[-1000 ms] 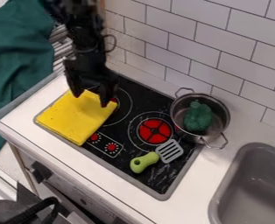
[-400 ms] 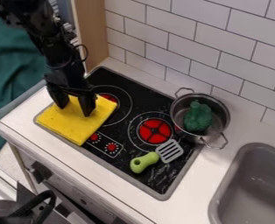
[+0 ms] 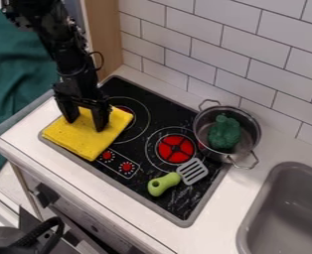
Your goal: Move the yellow clothes to between the burners
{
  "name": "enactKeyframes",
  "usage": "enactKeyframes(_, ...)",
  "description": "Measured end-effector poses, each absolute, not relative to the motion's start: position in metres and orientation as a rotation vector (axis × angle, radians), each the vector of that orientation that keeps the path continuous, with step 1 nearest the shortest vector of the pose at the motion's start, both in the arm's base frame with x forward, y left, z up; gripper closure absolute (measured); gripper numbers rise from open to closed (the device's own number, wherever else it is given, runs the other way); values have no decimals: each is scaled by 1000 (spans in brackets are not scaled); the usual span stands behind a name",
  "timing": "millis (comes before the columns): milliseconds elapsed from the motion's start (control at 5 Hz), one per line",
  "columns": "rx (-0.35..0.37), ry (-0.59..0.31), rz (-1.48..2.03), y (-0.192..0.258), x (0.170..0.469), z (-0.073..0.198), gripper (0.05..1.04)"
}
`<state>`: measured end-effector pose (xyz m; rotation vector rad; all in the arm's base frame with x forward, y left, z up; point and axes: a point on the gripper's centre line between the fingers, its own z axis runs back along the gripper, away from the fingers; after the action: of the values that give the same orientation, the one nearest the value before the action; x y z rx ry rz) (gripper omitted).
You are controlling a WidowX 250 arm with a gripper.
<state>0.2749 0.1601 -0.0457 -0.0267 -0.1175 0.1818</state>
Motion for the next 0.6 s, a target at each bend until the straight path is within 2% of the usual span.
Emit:
enactKeyframes(400, -38, -121, 157, 146, 292, -47, 81)
enactKeyframes(600, -38, -138, 75, 123, 315, -46, 81)
